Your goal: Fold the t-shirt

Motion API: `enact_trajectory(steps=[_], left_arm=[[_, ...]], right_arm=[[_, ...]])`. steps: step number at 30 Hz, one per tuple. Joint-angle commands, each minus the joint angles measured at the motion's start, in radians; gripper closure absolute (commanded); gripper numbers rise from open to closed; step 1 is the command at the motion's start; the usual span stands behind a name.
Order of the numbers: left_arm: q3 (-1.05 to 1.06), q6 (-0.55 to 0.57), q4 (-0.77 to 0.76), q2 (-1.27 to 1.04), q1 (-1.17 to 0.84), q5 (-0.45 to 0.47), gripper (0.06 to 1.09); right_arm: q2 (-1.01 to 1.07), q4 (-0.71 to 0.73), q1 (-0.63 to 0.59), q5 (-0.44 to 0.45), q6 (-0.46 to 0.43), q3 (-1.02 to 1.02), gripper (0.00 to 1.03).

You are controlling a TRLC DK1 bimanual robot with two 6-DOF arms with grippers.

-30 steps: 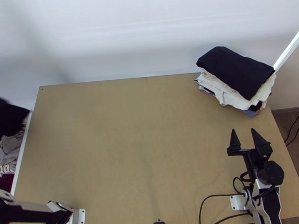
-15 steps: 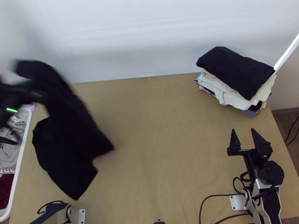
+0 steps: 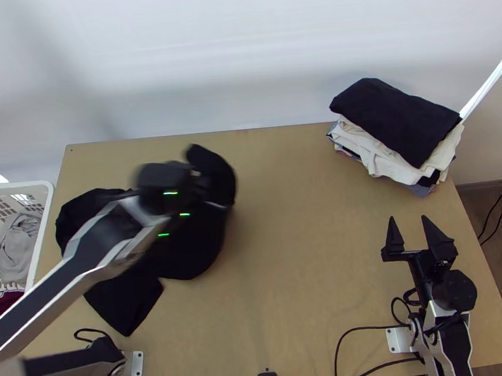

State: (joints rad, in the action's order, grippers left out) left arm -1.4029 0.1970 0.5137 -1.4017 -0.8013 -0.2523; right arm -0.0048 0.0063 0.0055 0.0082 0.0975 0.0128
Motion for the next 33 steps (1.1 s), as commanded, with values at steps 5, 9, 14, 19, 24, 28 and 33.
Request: enact_trajectory(steps=[5,9,14,19,24,28,33], left_arm=[[-0.286,0.111,-0.021,-0.298,-0.147,-0.031,1.05],[-0.516,0.144,0.02,-0.457,-0.228,-0.036,1.05],[-0.874,0.176,0.077,-0.625,-0.309,-0.064,1.05],[-0.901,0.199,-0.188,-0.548,-0.36,-0.064,1.05],[-0.903,0.219,-0.42,-0.438,-0.372,-0.059,1.05],[-0.893,0.22,-0.458,-0.367,-0.372,-0.061,1.05],[-0.78,0.239,-0.443,-0.272,-0.354,-0.064,1.05]], right_arm=[[0.003,-0.02,0.001,0.009,0.007,-0.004,0.05],[0.003,-0.02,0.001,0.009,0.007,-0.004,0.05],[0.003,-0.02,0.001,0.009,0.007,-0.004,0.05],[0.003,-0.02,0.001,0.009,0.007,-0.004,0.05],[0.003,-0.02,0.001,0.009,0.007,-0.004,0.05],[0.003,-0.02,0.001,0.009,0.007,-0.004,0.05],[0.003,-0.02,0.001,0.009,0.007,-0.004,0.05]])
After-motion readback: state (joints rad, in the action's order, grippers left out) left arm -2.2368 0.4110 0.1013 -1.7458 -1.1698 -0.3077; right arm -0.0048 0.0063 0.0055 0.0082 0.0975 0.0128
